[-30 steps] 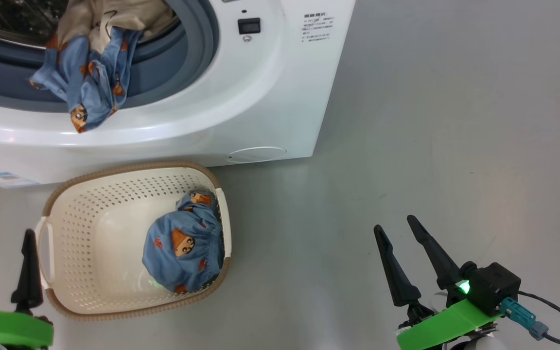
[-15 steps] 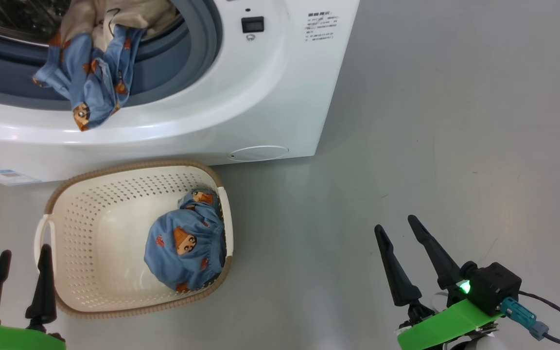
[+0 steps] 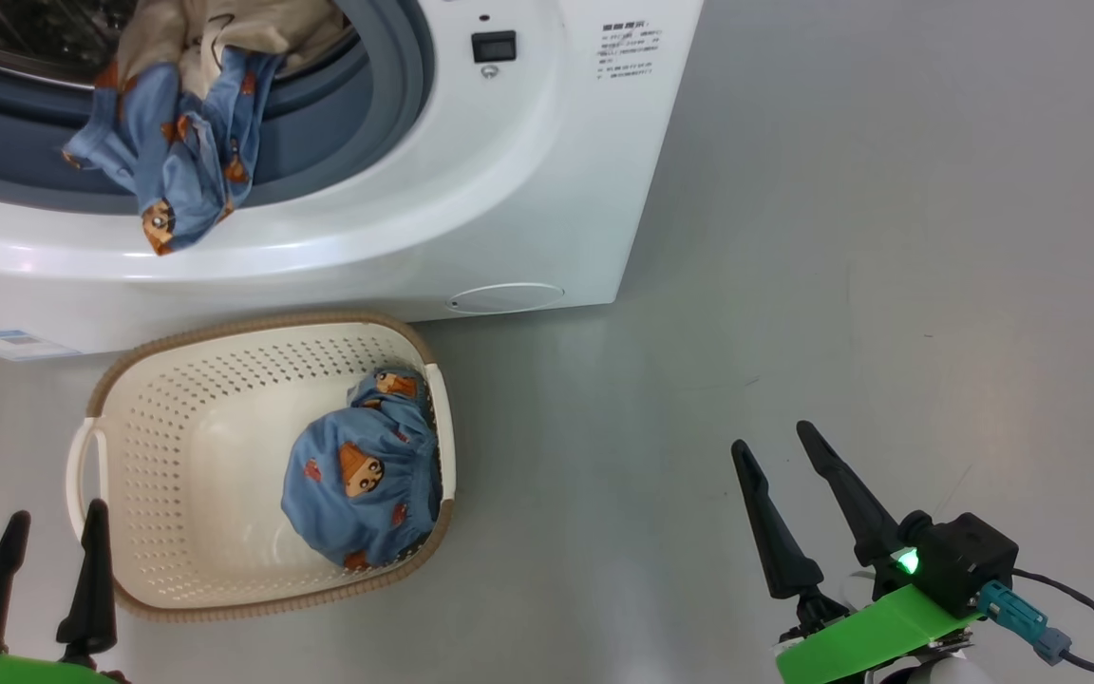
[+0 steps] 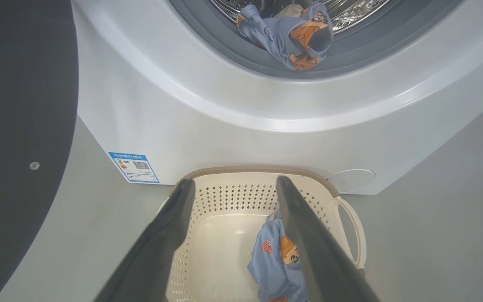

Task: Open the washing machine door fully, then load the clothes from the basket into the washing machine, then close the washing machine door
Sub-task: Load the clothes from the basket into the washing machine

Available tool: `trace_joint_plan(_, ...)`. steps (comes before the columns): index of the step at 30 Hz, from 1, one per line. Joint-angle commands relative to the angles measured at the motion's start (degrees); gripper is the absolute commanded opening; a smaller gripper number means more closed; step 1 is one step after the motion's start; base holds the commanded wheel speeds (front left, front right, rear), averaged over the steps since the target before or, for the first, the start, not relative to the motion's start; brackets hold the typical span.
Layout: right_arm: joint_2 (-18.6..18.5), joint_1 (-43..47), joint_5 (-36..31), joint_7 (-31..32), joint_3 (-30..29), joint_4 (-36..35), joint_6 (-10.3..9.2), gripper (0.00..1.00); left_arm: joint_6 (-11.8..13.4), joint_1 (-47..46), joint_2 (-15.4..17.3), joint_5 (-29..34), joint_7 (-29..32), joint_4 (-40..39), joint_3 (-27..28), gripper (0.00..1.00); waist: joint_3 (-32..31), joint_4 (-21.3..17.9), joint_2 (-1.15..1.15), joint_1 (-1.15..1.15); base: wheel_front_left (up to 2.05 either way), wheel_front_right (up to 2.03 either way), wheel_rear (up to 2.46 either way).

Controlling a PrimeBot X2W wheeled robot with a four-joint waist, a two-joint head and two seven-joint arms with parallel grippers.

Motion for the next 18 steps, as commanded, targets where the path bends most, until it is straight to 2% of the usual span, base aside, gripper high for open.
trace_joint_plan(1, 0.11, -0.28, -0.75, -0.27, 1.46, -1.16, 0.09, 1.0, -0.08, -0.75, 1.78, 0.43, -0.37, -0.84, 2.21, 1.0, 0.02, 0.0, 0.0, 0.0, 0.0, 0.0, 0.0)
trace_joint_plan(10, 0.11, -0.94, -0.68, -0.27, 1.93, -1.19, 0.09, 1.0, -0.08, -6.03, 3.75, -0.32, -0.37, -1.95, 1.16, 1.0, 0.68, -0.45, 0.0, 0.0, 0.0, 0.0, 0.0)
trace_joint_plan(18, 0.11, -1.54, -0.58, -0.27, 2.56, -1.32, 0.09, 1.0, -0.08, -14.94, 6.98, -1.67, -0.37, -1.22, -3.02, 1.0, 1.64, -1.41, 0.0, 0.0, 0.0, 0.0, 0.0)
